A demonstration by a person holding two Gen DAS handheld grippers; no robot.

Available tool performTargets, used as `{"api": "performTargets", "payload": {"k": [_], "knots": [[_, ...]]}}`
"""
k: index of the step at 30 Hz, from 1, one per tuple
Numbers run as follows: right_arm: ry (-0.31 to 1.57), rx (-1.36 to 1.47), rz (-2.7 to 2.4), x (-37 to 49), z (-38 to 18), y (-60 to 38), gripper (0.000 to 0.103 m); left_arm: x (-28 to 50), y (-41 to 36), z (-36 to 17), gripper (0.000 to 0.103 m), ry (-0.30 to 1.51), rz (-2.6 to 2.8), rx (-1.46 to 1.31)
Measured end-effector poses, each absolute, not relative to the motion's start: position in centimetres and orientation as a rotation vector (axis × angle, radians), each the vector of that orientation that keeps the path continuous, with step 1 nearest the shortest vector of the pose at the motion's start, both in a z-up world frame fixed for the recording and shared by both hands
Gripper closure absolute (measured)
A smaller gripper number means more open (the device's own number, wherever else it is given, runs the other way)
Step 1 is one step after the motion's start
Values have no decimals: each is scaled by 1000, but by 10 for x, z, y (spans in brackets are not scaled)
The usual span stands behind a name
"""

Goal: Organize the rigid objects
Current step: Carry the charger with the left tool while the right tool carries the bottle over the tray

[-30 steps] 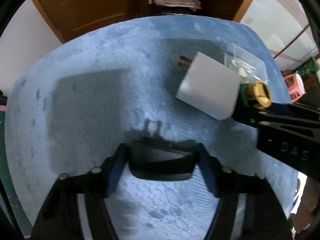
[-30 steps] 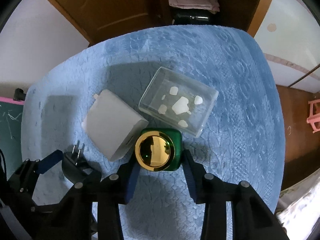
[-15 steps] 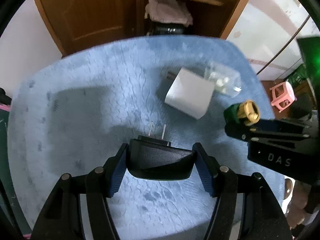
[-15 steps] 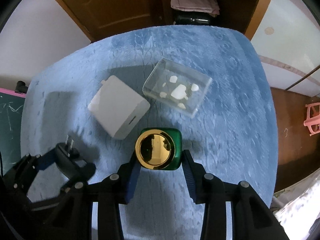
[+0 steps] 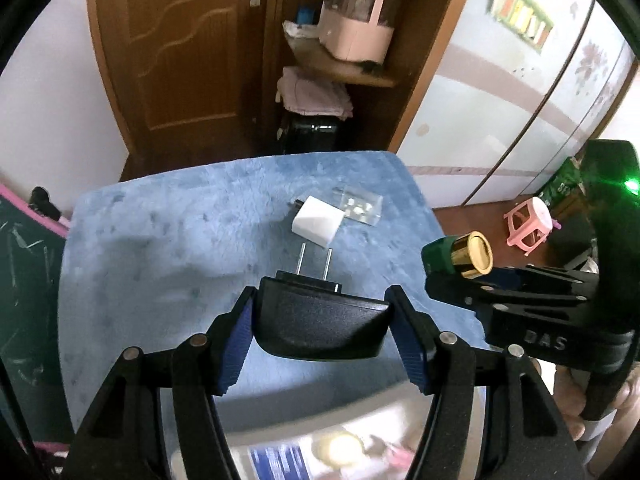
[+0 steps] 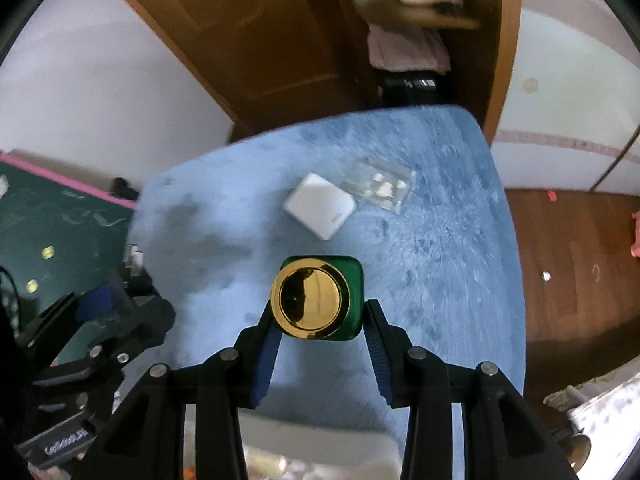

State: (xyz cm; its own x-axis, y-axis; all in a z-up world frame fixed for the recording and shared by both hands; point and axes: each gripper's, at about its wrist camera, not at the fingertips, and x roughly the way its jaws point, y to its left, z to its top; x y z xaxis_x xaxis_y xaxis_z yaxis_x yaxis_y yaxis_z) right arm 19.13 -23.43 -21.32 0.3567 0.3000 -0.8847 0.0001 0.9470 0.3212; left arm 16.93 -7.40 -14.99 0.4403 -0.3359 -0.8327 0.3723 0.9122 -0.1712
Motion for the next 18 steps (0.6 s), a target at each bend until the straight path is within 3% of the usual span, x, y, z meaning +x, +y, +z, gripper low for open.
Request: {"api": "performTargets", "payload": {"k": [8,18], "knots": [[1123,226,254,95,-172,-224,62,105,-52,-140,36,999,-377,-17],[1242,114,262,10,-211,-194,61,53,-45,-203,36,1141,-300,-11]]}}
